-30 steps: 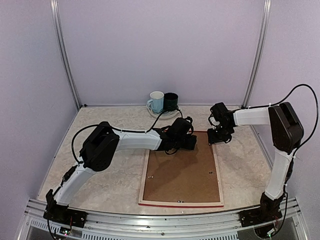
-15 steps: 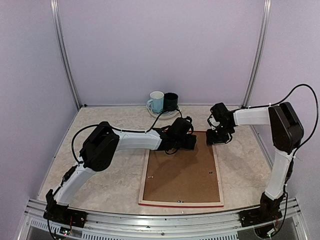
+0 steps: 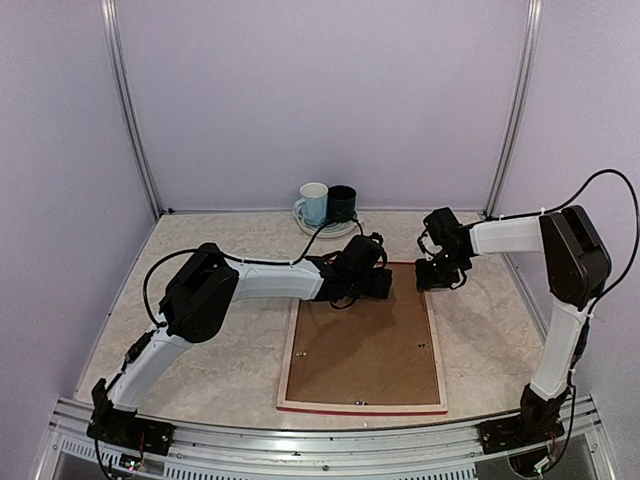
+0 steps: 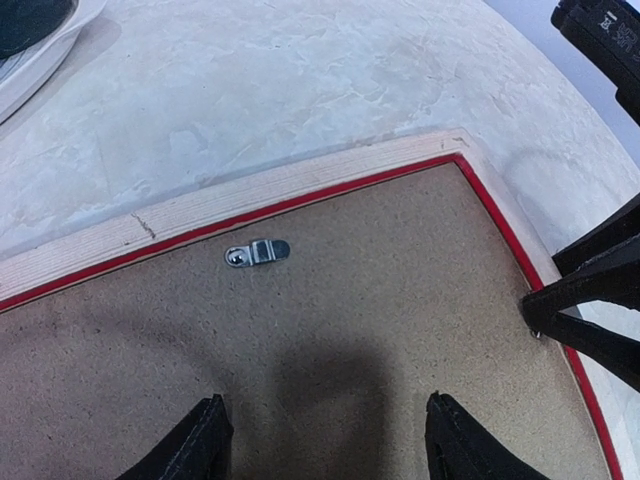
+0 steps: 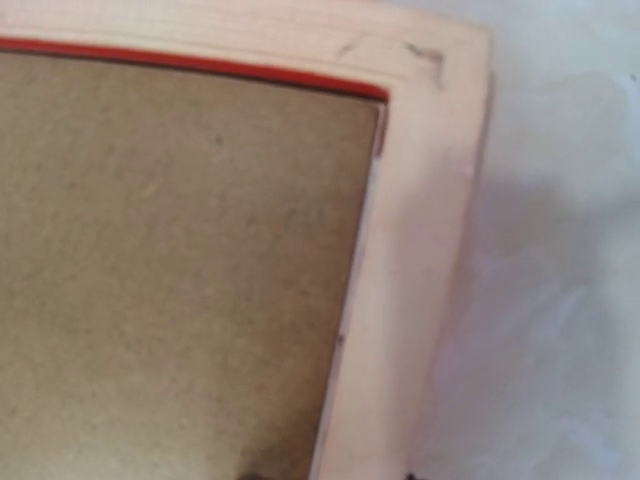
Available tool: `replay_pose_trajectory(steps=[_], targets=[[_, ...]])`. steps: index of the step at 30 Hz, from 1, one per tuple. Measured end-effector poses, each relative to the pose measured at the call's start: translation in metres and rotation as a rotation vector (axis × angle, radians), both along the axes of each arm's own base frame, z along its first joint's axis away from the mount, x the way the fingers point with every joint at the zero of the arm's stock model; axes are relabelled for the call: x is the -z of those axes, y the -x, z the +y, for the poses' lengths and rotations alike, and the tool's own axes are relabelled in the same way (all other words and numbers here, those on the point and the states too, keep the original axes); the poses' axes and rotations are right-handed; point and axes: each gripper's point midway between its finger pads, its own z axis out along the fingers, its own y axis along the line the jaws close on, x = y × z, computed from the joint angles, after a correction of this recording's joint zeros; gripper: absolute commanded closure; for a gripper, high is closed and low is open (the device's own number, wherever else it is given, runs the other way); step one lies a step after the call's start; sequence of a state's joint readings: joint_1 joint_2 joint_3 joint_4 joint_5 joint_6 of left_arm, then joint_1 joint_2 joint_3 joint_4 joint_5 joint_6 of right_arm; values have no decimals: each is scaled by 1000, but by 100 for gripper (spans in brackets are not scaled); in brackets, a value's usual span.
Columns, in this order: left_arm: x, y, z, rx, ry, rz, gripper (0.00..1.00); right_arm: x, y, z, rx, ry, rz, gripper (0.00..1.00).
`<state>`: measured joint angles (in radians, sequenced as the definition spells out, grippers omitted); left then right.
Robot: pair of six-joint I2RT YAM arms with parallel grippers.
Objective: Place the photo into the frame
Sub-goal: Press the fastener onto the backboard.
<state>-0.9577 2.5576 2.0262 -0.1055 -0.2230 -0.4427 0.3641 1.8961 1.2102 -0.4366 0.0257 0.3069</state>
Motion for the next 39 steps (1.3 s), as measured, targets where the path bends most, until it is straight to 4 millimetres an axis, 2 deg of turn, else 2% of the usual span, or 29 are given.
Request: replay_pose_trajectory(steps=[12,18,27,32,39], targets=[[2,-4,7,-49,-10,-2,33,-1,0,4,-14,-17,8,70],[5,-6,24,-97,-21,4,33,-1,-12,23,-88,-64,13,69],[0,-2,65,-153,-40,44,32,0,-26,68,-248,-88,-11,64],[-1,-2,65,-142,-46,44,32,-3,-29,77,-262,-92,-19,48],[-12,-6,47,-90,-3,23,33,-16,-41,77,-200,-89,-50,45]])
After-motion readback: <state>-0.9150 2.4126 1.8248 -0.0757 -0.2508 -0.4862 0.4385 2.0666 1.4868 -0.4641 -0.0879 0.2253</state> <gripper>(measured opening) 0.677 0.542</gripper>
